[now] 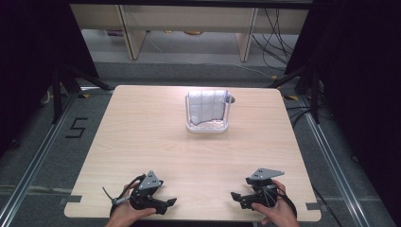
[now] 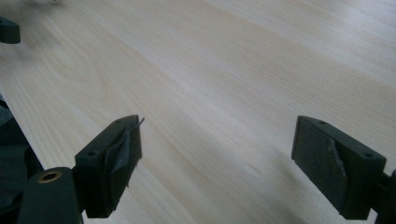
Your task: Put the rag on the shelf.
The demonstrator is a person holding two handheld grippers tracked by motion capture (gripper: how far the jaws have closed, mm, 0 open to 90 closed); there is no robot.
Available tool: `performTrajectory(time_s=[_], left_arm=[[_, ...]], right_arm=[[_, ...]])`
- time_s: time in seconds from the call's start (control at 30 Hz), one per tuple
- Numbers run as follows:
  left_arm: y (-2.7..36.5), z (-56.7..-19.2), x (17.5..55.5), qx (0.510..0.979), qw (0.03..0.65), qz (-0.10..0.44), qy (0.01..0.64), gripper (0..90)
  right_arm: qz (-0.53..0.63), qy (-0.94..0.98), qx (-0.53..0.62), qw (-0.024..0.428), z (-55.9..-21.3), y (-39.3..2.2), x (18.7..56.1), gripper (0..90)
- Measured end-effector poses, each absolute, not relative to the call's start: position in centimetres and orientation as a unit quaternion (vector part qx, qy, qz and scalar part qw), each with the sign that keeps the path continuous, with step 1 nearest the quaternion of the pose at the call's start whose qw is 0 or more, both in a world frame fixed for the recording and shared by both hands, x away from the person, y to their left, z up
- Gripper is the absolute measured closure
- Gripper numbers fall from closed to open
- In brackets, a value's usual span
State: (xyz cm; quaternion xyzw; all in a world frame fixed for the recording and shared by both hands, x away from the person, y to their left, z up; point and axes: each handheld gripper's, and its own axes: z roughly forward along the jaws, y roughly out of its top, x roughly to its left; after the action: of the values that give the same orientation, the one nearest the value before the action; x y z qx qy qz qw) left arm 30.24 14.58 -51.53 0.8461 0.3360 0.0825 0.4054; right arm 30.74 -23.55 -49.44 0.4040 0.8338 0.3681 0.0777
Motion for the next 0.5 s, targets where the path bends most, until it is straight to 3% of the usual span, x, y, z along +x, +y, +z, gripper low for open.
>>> performTrajectory(time_s=[0.5], left_arm=[[15.07,-51.46,30.75,0.841,0.405,0.099,0.345,18.1]], right_arm=[[0.375,0.828,0.408,0.080,-49.65,-23.32,30.77,16.9]])
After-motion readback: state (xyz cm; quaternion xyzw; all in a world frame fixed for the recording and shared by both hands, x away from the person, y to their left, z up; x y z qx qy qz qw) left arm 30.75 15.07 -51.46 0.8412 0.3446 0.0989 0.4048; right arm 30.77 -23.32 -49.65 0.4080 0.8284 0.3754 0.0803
